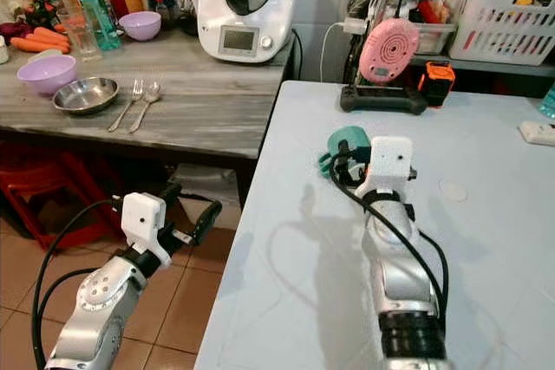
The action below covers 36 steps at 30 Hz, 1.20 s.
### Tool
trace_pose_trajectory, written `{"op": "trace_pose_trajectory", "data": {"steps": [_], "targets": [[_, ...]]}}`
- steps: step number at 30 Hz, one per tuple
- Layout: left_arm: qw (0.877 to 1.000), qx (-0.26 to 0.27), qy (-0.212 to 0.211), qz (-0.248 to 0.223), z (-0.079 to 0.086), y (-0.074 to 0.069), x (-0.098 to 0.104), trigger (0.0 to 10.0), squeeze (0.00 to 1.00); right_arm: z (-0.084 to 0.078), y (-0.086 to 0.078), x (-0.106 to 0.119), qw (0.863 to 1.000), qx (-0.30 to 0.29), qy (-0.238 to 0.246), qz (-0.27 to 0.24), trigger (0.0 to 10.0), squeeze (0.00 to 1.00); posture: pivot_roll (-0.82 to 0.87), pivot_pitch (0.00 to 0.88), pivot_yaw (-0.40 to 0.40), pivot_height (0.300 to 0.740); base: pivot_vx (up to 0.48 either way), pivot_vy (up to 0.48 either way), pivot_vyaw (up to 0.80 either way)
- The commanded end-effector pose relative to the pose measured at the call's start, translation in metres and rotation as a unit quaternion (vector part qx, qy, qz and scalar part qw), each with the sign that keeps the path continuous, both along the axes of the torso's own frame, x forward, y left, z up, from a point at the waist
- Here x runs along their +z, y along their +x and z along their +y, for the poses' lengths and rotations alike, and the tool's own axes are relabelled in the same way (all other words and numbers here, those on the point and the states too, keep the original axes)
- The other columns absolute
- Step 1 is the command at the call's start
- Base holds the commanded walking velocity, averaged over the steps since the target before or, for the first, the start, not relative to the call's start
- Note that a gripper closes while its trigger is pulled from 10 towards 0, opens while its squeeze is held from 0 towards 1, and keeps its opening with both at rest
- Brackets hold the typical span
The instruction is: Setting the table
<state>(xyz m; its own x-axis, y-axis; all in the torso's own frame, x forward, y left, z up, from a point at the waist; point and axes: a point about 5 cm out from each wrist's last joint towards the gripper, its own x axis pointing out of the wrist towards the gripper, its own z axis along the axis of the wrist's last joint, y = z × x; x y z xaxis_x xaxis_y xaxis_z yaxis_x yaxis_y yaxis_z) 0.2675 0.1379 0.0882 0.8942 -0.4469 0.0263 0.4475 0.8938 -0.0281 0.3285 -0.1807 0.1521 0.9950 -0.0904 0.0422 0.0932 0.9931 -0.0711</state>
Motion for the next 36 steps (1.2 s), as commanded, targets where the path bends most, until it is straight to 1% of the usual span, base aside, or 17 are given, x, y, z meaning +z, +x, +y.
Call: {"op": "trace_pose_trajectory", "data": {"steps": [1, 5, 9, 11, 16, 17, 19, 22, 26, 27, 28, 29, 32, 34, 36], "targets": [[1.0, -0.001, 0.009, -0.003, 0.0, 0.0, 0.003, 10.0, 0.0, -0.009, 0.009, 0.007, 1.0, -0.018, -0.003, 0.002, 10.0, 0.0, -0.09, 0.016, 0.023, 0.74, 0.0, 0.0, 0.0], [1.0, -0.004, 0.009, -0.002, 0.0, -0.001, 0.004, 10.0, 0.0, -0.015, 0.025, 0.015, 1.0, -0.026, -0.006, 0.015, 10.0, 0.0, -0.09, 0.03, 0.027, 0.74, 0.0, 0.0, 0.0], [1.0, -0.006, 0.011, 0.001, 0.0, -0.002, 0.004, 10.0, 0.0, -0.016, 0.035, 0.02, 0.999, -0.03, -0.011, 0.022, 10.0, 0.0, -0.09, 0.035, 0.029, 0.74, 0.0, 0.0, 0.0], [1.0, -0.007, 0.014, 0.004, 0.001, -0.004, 0.003, 10.0, 0.0, -0.019, 0.044, 0.021, 0.999, -0.033, -0.004, 0.038, 10.0, 0.0, -0.08, 0.044, 0.03, 0.74, 0.0, 0.0, 0.0], [1.0, -0.008, 0.017, 0.007, 0.002, -0.006, 0.003, 10.0, 0.0, -0.021, 0.051, 0.02, 0.998, -0.034, -0.008, 0.058, 10.0, 0.0, -0.07, 0.056, 0.031, 0.74, 0.0, 0.0, 0.0], [1.0, -0.008, 0.019, 0.009, 0.004, -0.009, 0.004, 10.0, 0.0, -0.022, 0.056, 0.018, 0.997, -0.031, -0.005, 0.069, 10.0, 0.0, -0.07, 0.068, 0.032, 0.74, 0.0, 0.0, 0.0], [1.0, -0.009, 0.022, 0.013, 0.006, -0.011, 0.003, 10.0, 0.0, -0.024, 0.059, 0.017, 0.997, -0.03, -0.003, 0.076, 10.0, 0.0, -0.06, 0.077, 0.033, 0.74, 0.0, 0.0, 0.0], [1.0, -0.011, 0.024, 0.016, 0.007, -0.013, 0.003, 10.0, 0.0, -0.028, 0.061, 0.015, 0.996, -0.033, -0.005, 0.087, 10.0, 0.0, -0.06, 0.08, 0.033, 0.74, 0.0, 0.0, 0.0], [0.999, -0.013, 0.027, 0.021, 0.009, -0.017, 0.003, 10.0, 0.0, -0.033, 0.06, 0.003, 0.992, -0.039, 0.012, 0.123, 10.0, 0.0, -0.05, 0.096, 0.032, 0.74, 0.0, 0.0, 0.0], [0.999, -0.013, 0.027, 0.021, 0.009, -0.017, 0.003, 10.0, 0.0, -0.033, 0.06, 0.003, 0.992, -0.039, 0.012, 0.123, 10.0, 0.0, -0.05, 0.096, 0.032, 0.74, 0.0, 0.0, 0.0], [0.999, -0.012, 0.029, 0.023, 0.009, -0.017, 0.003, 10.0, 0.0, -0.031, 0.058, -0.004, 0.99, -0.031, 0.018, 0.133, 10.0, 0.0, -0.05, 0.098, 0.031, 0.74, 0.0, 0.0, 0.0], [0.999, -0.012, 0.029, 0.023, 0.009, -0.017, 0.003, 10.0, 0.0, -0.031, 0.058, -0.004, 0.99, -0.031, 0.018, 0.133, 10.0, 0.0, -0.05, 0.098, 0.031, 0.74, 0.0, 0.0, 0.0], [0.999, -0.012, 0.029, 0.025, 0.009, -0.018, 0.002, 10.0, 0.0, -0.024, 0.054, -0.015, 0.989, -0.013, 0.02, 0.148, 10.0, 0.0, -0.05, 0.098, 0.031, 0.74, 0.0, 0.0, 0.0], [0.999, -0.013, 0.03, 0.027, 0.009, -0.018, 0.002, 10.0, 0.0, -0.019, 0.048, -0.025, 0.987, -0.003, 0.025, 0.16, 10.0, 0.0, -0.05, 0.098, 0.031, 0.74, 0.0, 0.0, 0.0], [0.999, -0.013, 0.03, 0.027, 0.009, -0.018, 0.002, 10.0, 0.0, -0.017, 0.046, -0.029, 0.986, 0.001, 0.026, 0.164, 10.0, 0.0, -0.05, 0.098, 0.031, 0.74, 0.0, 0.0, 0.0]]}}
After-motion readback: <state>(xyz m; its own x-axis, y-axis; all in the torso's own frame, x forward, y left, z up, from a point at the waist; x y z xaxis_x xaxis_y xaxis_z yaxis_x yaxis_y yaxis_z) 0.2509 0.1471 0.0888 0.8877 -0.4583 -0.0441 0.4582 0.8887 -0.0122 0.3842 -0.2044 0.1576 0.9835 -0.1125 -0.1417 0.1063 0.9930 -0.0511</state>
